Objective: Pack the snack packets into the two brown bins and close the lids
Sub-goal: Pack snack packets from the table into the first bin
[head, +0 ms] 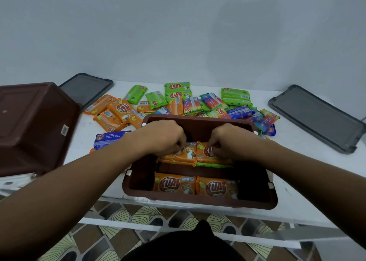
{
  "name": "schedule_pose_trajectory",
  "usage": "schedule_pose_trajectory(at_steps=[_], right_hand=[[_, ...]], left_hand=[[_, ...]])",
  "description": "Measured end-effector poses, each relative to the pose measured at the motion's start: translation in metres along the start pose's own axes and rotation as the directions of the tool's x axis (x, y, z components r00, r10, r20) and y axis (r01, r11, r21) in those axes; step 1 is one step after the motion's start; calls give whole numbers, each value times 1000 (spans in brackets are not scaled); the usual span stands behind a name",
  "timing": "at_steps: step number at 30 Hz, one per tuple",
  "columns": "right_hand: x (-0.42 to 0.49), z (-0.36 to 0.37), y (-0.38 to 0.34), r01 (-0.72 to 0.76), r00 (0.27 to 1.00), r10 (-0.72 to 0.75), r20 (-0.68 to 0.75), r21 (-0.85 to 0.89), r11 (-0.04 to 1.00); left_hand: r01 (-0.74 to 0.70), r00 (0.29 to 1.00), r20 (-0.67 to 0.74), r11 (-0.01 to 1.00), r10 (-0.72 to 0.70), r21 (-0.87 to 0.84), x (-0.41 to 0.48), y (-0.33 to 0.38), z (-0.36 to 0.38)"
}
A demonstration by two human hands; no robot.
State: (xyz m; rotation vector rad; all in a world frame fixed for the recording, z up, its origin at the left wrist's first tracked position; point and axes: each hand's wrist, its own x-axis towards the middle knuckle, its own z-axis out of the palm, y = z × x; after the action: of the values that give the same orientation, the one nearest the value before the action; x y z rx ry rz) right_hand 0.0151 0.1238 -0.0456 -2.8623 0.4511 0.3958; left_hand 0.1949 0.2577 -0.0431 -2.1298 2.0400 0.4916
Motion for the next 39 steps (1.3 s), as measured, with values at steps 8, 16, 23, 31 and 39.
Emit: schedule_pose_trajectory(at_steps=[8,16,23,31,39], right_hand=[[10,-38,-7,126,906,2,-423,276,953],[40,-59,-44,224,887,-87,-454,257,940],[82,-60,-83,309,890,-187,-416,250,918],[134,-63,-122,253,924,-169,-344,216,943],[189,-56,-151,-78,987,81,-136,23,997]], left_hand=[[-173,876,-482,945,18,-279,-17,-15,-26],[-127,860,-509,945,-45,-300,-44,-53,-39],[-58,879,-463,937,-115,-343,-69,-97,-29],[71,892,-404,947,-201,-315,-87,-151,-15],[155,978,-118,980,-169,-121,-74,-181,16]])
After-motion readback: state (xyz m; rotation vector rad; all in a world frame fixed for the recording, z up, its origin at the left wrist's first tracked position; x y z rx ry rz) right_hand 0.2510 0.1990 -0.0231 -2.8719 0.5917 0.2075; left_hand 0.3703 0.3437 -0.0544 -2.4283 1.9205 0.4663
